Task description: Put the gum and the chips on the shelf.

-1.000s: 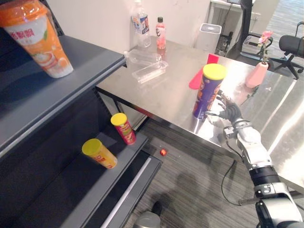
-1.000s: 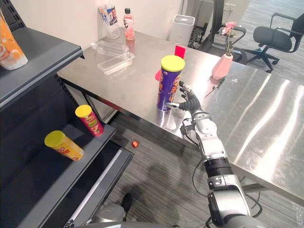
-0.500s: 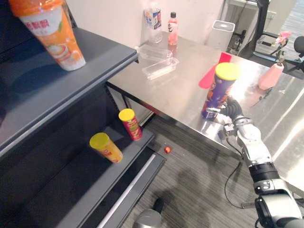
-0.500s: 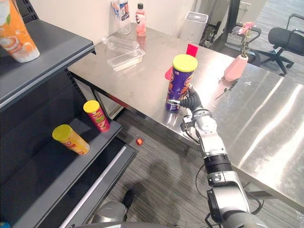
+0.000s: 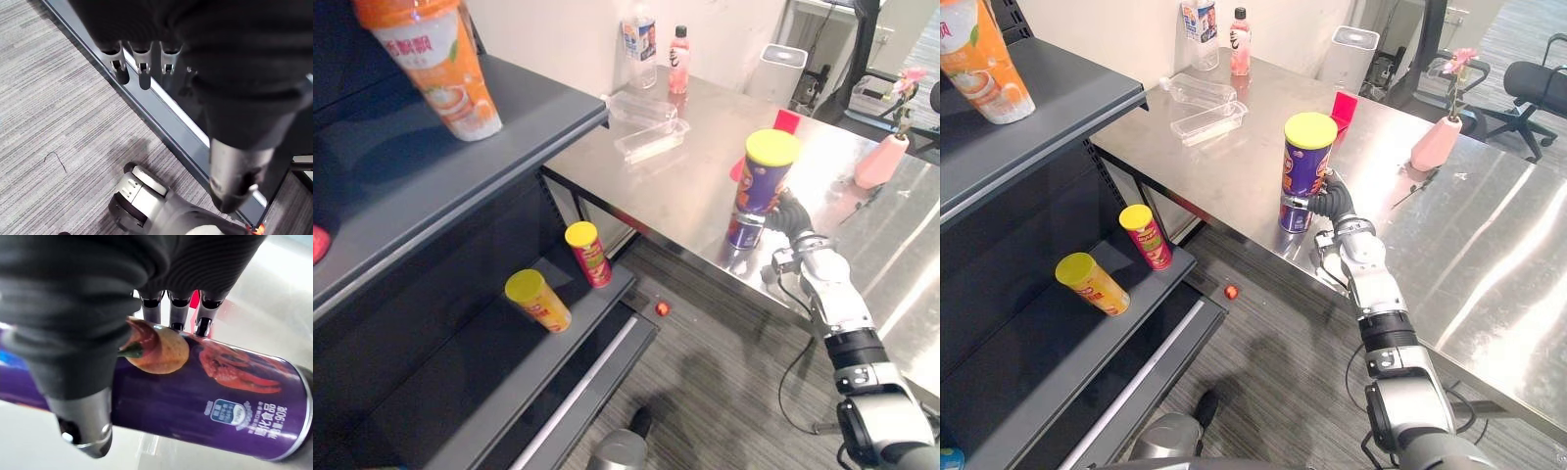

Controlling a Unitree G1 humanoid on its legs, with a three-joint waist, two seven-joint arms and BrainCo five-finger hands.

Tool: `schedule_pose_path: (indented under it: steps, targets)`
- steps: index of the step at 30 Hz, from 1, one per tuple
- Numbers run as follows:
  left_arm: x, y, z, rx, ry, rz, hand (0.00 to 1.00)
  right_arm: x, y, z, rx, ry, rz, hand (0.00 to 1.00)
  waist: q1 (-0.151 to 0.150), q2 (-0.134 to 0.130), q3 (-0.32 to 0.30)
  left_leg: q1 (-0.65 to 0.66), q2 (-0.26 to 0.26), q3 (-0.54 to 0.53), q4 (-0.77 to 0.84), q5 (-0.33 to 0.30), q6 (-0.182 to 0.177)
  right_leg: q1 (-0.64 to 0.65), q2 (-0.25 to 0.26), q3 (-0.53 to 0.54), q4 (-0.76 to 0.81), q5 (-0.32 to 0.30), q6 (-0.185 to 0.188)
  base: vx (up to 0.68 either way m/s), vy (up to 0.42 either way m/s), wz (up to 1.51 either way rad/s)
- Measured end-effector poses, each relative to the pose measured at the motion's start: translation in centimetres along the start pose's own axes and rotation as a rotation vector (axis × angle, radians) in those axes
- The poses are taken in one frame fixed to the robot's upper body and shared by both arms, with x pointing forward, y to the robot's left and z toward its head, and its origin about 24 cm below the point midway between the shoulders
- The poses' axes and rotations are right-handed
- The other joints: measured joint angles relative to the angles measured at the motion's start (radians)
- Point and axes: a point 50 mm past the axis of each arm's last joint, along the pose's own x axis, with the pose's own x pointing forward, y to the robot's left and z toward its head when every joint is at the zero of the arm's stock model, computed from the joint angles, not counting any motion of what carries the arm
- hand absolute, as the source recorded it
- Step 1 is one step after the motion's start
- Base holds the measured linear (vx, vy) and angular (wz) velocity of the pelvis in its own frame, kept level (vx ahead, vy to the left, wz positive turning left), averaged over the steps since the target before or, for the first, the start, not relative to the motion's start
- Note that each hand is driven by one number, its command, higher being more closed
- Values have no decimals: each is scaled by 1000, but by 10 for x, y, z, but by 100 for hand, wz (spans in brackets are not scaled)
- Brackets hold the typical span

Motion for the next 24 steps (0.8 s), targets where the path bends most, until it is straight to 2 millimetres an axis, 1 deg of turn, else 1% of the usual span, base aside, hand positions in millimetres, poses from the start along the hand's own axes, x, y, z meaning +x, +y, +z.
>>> schedule_pose_path:
  steps: [10,14,17,18,20,22,24]
  targets:
    - [0,0,0,1,1,1,0,0,-1,2,1,-10,-24,100,0,0,0,9,7,30,-9,0,0,-17,2,41,1,0,-1,-8,-8,-9]
    - [-1,1,-1,1,2,2,0,0,-1,9,1,-40,-29,100,-3,0,0,19,11,40,-14,-1,-1,-17,6,56,-1,0,-1,-14,-17,-10]
    - [-1,1,0,0,-7,5,0,0,1,26,14,-112,-19,100,-3,-2,1,26,22,65,-27,-2,-3,-27,13,88,-2,1,-1,-23,-27,-28]
    - [-1,1,0,0,-6,10,0,-1,5,36,49,-156,-5,100,-3,-2,1,39,28,84,-30,-4,-6,-34,17,109,-3,1,-2,7,-33,-25]
    - [-1,2,0,2,-6,13,0,-2,5,41,63,-180,6,100,-9,-3,1,41,29,87,-30,-4,-6,-34,18,112,-4,1,-2,11,-26,-15]
    - [-2,2,-1,2,-2,22,0,-4,6,51,91,-222,29,100,-23,-4,1,44,34,98,-32,-5,-7,-39,23,125,-7,2,-3,0,-19,-17]
    - [-2,3,-2,0,3,27,0,-6,8,60,109,-260,53,100,-28,-8,0,48,42,116,-39,-6,-9,-46,35,144,-22,9,-12,-4,-23,-29]
